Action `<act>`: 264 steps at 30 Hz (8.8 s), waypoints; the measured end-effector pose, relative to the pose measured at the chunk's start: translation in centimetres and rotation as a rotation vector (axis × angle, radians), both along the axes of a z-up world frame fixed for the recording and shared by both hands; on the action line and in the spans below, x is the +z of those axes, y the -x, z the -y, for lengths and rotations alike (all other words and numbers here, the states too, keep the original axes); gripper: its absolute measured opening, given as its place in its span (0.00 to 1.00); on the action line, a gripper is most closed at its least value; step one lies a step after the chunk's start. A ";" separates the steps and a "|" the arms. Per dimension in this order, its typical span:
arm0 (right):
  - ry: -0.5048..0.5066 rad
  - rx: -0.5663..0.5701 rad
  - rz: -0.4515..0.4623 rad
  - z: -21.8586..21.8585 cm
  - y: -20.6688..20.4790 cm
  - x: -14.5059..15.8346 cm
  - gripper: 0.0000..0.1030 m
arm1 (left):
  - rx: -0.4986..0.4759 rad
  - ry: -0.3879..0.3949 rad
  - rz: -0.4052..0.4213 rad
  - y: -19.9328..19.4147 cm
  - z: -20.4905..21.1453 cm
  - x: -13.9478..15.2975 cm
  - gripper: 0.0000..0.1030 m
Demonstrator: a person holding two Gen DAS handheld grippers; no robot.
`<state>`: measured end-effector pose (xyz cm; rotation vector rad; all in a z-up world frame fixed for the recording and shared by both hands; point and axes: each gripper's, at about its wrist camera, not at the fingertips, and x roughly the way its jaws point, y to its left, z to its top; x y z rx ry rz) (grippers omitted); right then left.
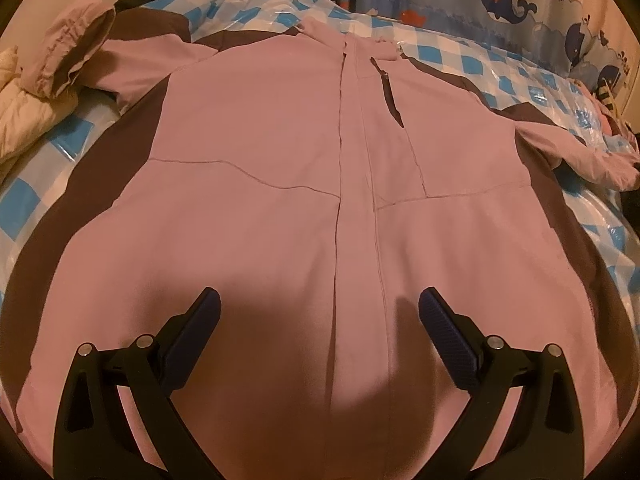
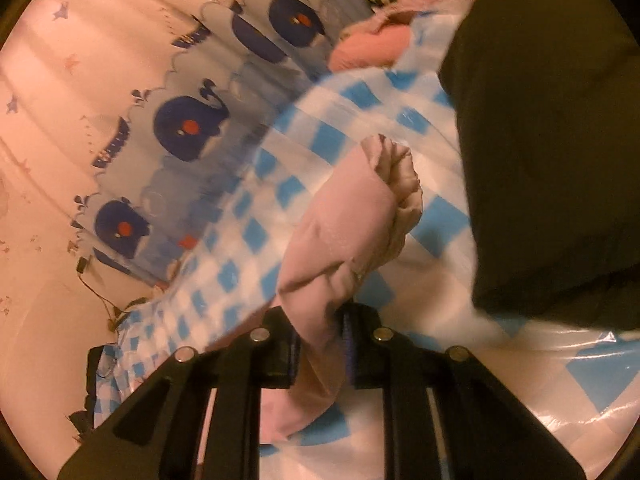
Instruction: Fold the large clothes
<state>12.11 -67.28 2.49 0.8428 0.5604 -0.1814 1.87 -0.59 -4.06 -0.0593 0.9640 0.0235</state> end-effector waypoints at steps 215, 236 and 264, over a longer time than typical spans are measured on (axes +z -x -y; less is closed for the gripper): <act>-0.197 1.029 -0.218 -28.4 34.3 6.4 0.23 | -0.236 0.618 -0.237 28.9 -22.7 13.7 0.18; -0.455 1.049 -0.341 -29.4 36.7 -5.9 0.34 | -0.092 0.824 -0.328 33.0 -23.9 2.1 0.57; -0.511 1.027 -0.216 -23.1 45.2 -4.7 0.66 | -0.100 0.866 -0.372 41.9 -23.9 1.7 0.66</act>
